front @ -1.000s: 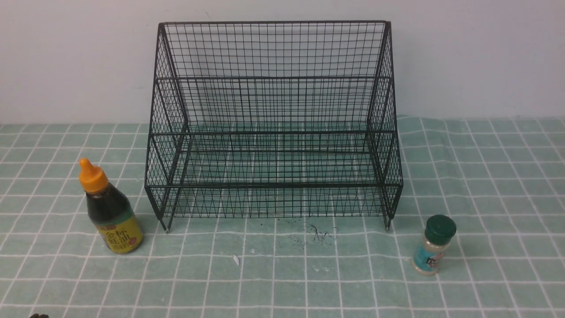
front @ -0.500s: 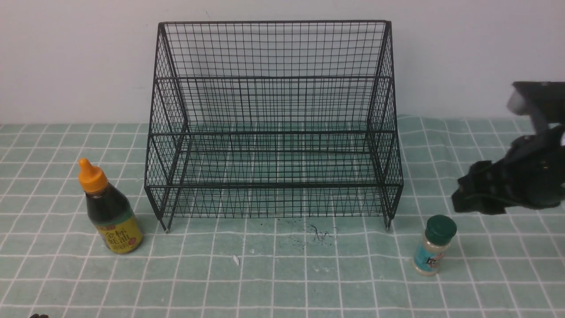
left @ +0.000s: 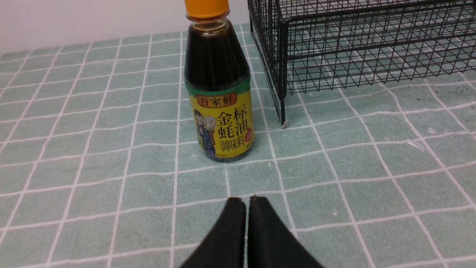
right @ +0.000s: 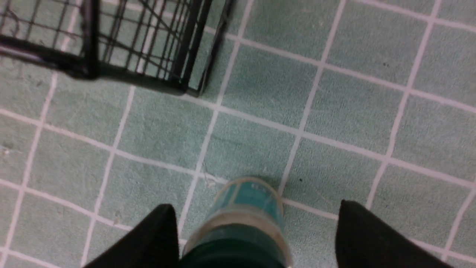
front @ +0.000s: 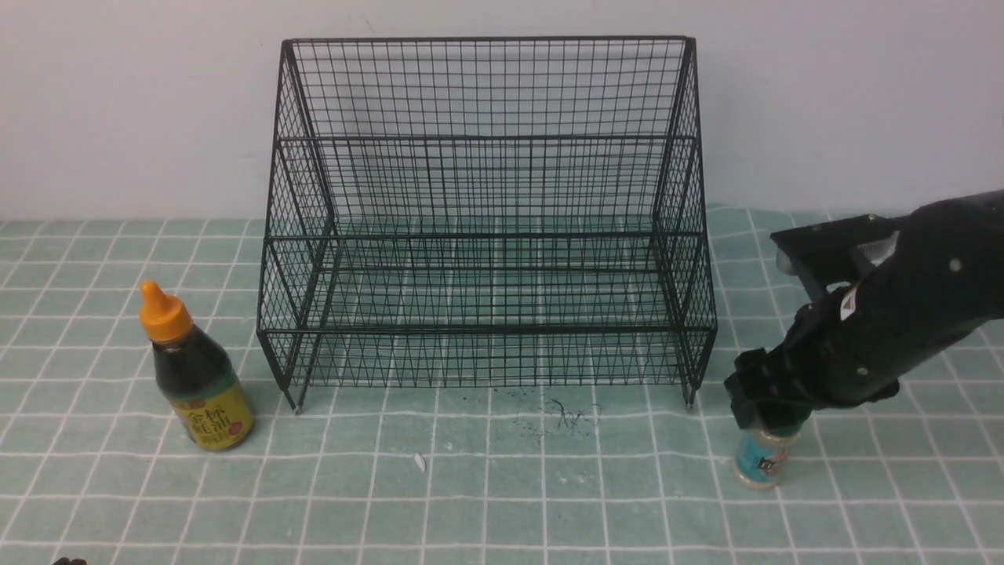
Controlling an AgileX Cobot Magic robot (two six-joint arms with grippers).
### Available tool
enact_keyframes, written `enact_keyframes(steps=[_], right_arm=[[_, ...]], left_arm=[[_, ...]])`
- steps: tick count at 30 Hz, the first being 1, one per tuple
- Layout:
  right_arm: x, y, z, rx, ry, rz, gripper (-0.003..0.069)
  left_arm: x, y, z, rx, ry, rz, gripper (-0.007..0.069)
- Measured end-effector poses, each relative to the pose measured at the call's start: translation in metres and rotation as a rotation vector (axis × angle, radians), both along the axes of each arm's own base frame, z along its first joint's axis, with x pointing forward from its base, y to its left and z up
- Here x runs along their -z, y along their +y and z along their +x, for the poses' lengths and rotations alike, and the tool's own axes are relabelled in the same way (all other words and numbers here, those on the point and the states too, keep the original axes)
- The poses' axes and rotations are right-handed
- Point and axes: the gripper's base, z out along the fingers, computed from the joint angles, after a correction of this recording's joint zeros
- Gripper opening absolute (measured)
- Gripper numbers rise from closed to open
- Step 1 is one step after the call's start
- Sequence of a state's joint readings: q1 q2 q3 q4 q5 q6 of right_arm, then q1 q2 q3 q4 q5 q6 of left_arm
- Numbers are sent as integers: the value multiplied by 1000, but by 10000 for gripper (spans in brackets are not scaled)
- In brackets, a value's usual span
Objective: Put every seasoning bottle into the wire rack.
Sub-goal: Use the right arm to grab the condiment bottle closest to it, then use the right arm to put the condiment bottle back on the shelf
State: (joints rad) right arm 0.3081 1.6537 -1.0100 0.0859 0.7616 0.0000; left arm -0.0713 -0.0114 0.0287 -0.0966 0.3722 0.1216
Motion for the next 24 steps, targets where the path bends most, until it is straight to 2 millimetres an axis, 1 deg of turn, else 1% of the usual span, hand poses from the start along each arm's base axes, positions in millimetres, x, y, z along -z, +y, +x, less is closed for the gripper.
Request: enact_keyframes(steps=[1, 2, 4, 6, 9, 10, 11, 12, 13, 14, 15, 17, 18, 19, 21, 22, 24], right_arm=[[0, 0, 0, 0, 3, -1, 436], [0, 0, -1, -8, 10, -5, 332], [-5, -1, -3, -15, 17, -11, 349], [-18, -2, -7, -26, 23, -14, 350], [-51, -1, -14, -48, 23, -1, 350], [-72, 2, -19, -64, 3, 13, 350], [-88, 5, -24, -81, -16, 26, 350], [-106, 12, -29, -110, -44, 39, 350], [-119, 17, -34, -133, -74, 50, 350], [-124, 18, -34, -140, -85, 54, 350], [-146, 30, -40, -186, -141, 78, 350], [-166, 43, -42, -230, -197, 103, 350], [-169, 46, -42, -237, -206, 108, 350], [-177, 56, -38, -255, -230, 123, 350], [-184, 65, -27, -254, -253, 133, 350], [-184, 68, -21, -252, -253, 127, 350], [-177, 76, -2, -248, -243, 94, 350]], left_arm=[[0, 0, 0, 0, 0, 0, -6], [0, 0, 0, 0, 0, 0, -6], [0, 0, 0, 0, 0, 0, -6], [0, 0, 0, 0, 0, 0, -6], [0, 0, 0, 0, 0, 0, -6], [0, 0, 0, 0, 0, 0, -6], [0, 0, 0, 0, 0, 0, -6], [0, 0, 0, 0, 0, 0, -6], [0, 0, 0, 0, 0, 0, -6], [0, 0, 0, 0, 0, 0, -6], [0, 0, 0, 0, 0, 0, -6], [0, 0, 0, 0, 0, 0, -6], [0, 0, 0, 0, 0, 0, -6], [0, 0, 0, 0, 1, 0, -6], [0, 0, 0, 0, 1, 0, -6], [0, 0, 0, 0, 1, 0, -6], [0, 0, 0, 0, 1, 0, -6]])
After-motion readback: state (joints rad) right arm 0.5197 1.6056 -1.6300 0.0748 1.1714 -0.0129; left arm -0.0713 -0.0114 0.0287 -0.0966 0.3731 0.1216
